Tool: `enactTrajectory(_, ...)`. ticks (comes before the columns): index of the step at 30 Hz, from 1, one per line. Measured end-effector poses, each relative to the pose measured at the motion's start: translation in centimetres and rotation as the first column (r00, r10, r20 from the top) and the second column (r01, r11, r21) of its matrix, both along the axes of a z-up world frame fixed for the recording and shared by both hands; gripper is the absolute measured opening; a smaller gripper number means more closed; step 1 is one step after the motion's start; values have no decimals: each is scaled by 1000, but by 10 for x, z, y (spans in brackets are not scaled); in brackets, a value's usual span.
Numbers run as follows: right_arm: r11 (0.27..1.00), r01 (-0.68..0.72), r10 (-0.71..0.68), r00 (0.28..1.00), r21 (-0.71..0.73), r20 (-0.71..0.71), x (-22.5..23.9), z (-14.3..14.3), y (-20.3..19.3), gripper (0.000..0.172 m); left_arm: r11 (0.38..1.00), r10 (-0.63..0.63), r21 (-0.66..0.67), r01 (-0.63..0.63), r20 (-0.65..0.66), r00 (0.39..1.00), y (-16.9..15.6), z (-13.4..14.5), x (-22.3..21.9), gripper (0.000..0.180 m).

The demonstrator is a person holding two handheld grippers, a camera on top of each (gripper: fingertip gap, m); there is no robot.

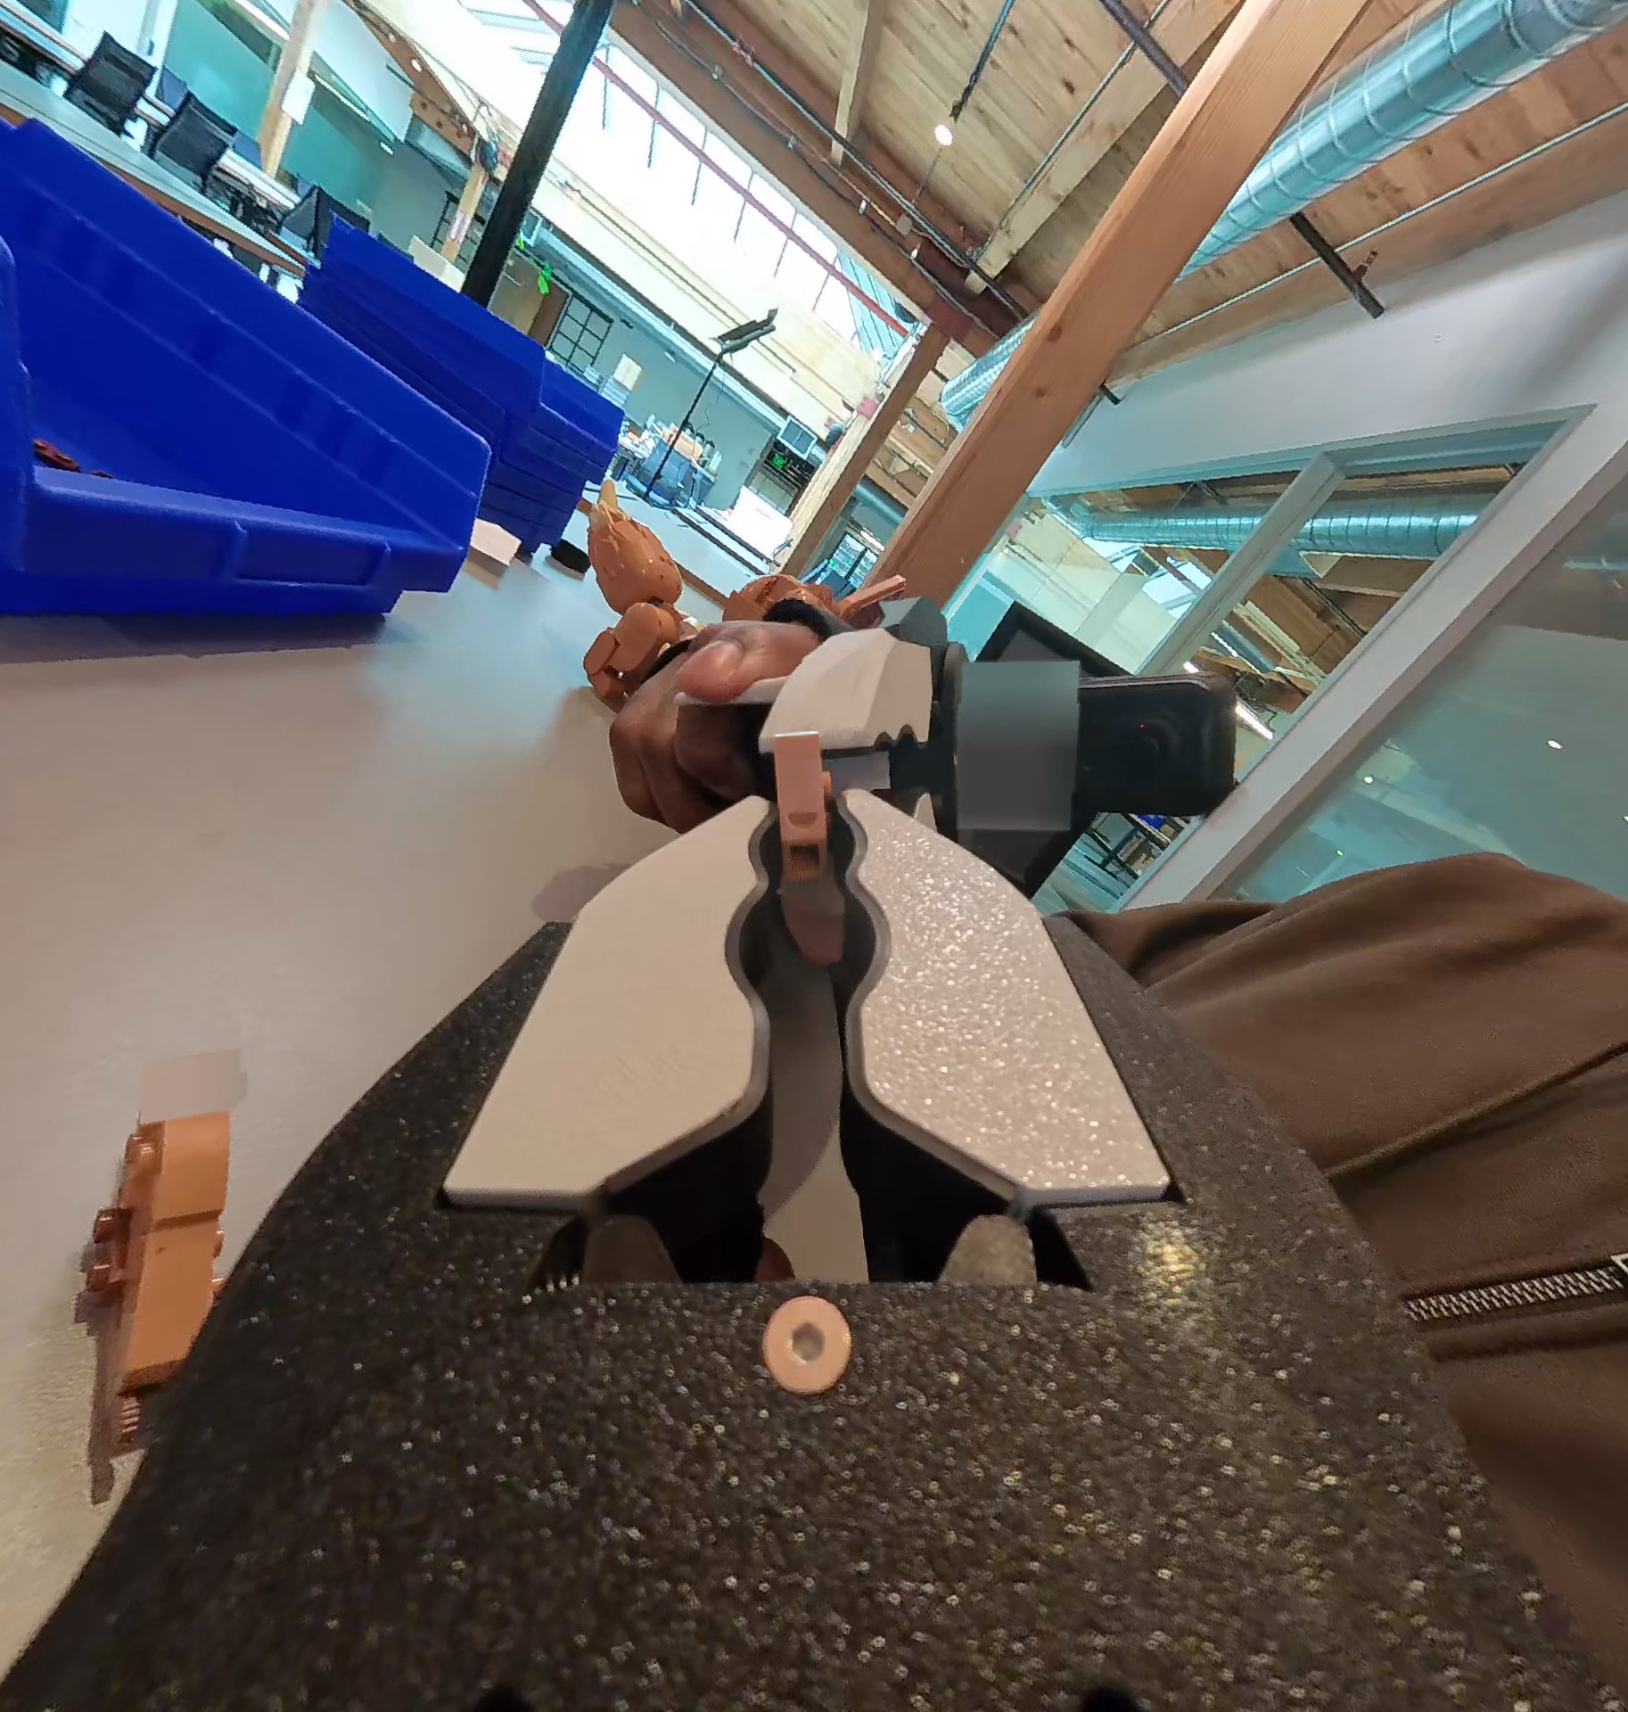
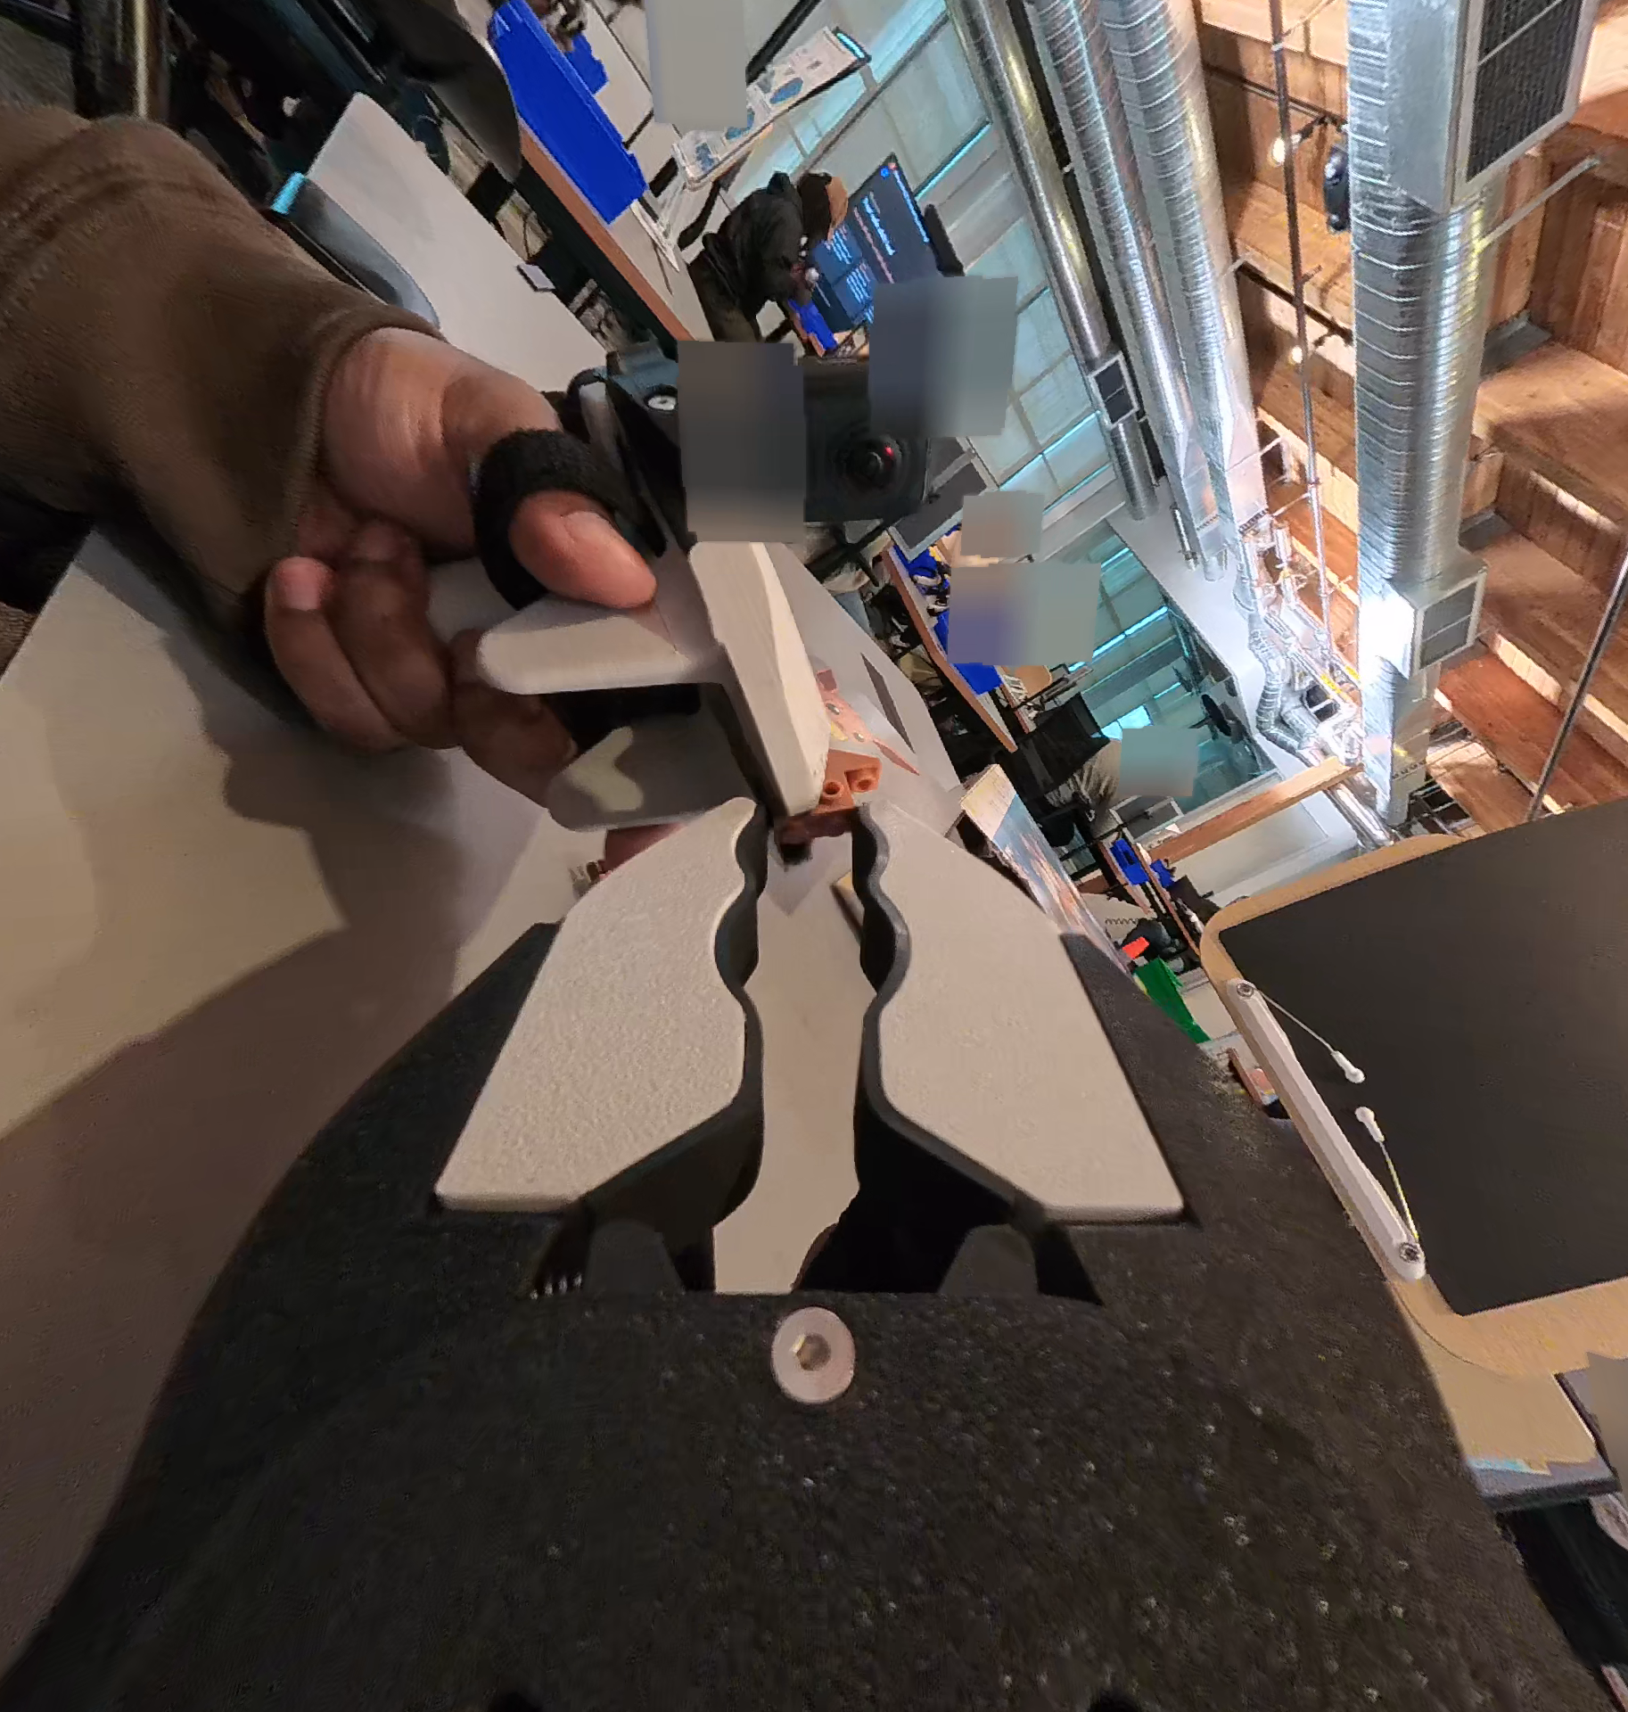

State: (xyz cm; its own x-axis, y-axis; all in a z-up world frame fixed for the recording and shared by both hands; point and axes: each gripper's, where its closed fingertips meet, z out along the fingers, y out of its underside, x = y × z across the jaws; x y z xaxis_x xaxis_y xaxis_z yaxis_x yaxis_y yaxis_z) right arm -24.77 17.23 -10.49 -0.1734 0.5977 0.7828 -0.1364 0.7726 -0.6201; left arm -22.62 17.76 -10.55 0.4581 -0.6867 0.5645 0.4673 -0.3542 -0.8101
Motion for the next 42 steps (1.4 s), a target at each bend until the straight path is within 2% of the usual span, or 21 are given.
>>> enactTrajectory(6, 999, 15, -16, 1000, -30, -12, 2, 4, 6, 17, 998, 44, 30, -46, 60, 997, 0, 8, -12, 11)
enactTrajectory(19, 999, -20, 20, 1000, -27, -2, 3, 0, -1, 21, 1000, 12, -1, -12, 15, 1000, 0, 1, -5, 8)
enactTrajectory(22, 1000, 2, -2, 1000, -24, 11, 2, -1, 2, 17, 999, 30, -11, -30, 5, 1000, 2, -1, -7, 8)
enactTrajectory(26, 999, 30, -30, 999, -19, 34, 0, -2, 4, 17, 996, 86, 29, -84, -60, 994, 3, 0, -9, 8)
enactTrajectory(35, 966, -24, 59, 990, -256, 130, 3, 1, 5, 17, 966, 232, 175, -193, -247, 941, 5, 3, -9, 9)
enactTrajectory(37, 980, 0, 22, 993, -197, 113, 2, 0, 6, 17, 974, 210, 133, -186, -200, 957, 6, 2, -10, 9)
enactTrajectory(40, 997, 70, -69, 996, -16, 52, -1, -3, 9, 16, 985, 171, 59, -165, -111, 979, 8, -1, -13, 8)
enactTrajectory(42, 996, 85, -85, 996, 27, 27, -2, -1, 8, 16, 987, 156, 54, -152, -86, 984, 7, 1, -14, 8)
